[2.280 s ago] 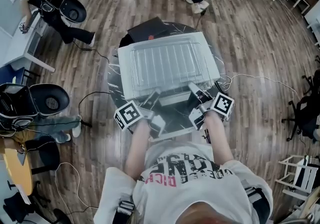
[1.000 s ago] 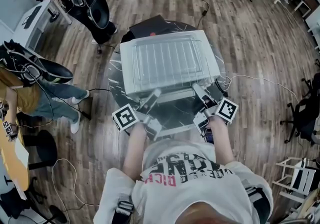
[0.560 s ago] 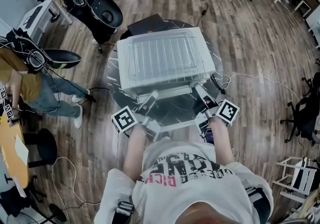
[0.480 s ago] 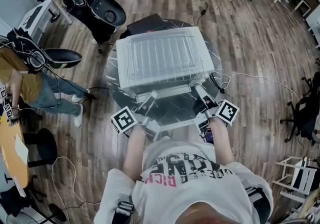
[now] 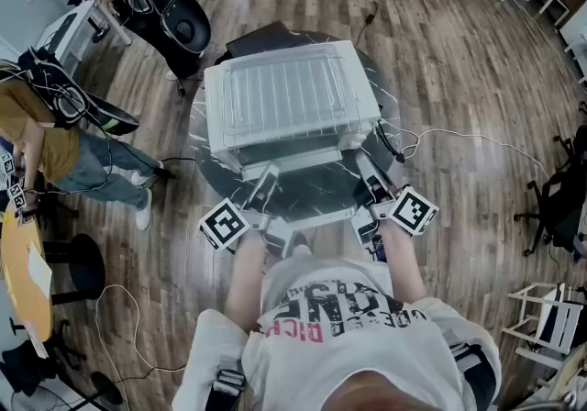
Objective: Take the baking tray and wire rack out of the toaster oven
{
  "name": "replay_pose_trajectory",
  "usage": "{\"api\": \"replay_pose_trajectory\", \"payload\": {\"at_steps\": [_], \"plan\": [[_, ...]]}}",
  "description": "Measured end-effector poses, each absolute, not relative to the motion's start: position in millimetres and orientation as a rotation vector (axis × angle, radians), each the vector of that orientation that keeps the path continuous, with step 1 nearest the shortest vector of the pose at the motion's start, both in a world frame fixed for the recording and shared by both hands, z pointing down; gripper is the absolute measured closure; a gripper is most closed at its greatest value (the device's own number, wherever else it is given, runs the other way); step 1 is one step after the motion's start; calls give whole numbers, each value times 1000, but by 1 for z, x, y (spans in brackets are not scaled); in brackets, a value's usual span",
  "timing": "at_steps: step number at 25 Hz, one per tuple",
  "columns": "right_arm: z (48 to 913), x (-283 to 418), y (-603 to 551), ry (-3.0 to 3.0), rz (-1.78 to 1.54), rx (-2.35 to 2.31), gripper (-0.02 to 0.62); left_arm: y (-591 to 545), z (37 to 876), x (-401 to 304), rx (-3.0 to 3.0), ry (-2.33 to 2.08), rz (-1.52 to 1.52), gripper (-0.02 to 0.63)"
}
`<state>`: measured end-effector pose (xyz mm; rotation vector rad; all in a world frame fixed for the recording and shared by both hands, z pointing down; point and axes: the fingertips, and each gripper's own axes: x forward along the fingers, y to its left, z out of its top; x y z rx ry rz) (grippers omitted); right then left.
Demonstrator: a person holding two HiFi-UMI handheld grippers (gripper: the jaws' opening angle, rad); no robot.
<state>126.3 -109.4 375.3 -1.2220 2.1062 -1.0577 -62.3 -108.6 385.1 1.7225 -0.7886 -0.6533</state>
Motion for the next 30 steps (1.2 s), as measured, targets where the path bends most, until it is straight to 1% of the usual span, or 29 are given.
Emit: {"api": "replay_pose_trajectory", "payload": {"at_steps": [5,10,17,21,24,30], "plan": [[366,132,-85,2334,-826,-1411,594,-94,370,-64,2044,-1146,-414,603],[345,141,-61,2496,-533,-1471,594,-71,349,-45,2328,-1444,-162,603],[334,141,-20,2635,-302,-1480,594,-29,327,-13,2504,-1616,-14,603],[333,134,5,2678,-293,-1436,594,-2,322,5,2560,-1647,43,603],[335,130,21,2679,-332,-1376,594,16,324,17,2553,-1616,5,603],[345,119,59,2702,-396,-1298,594,51,334,22,2554,-1591,31,603]]}}
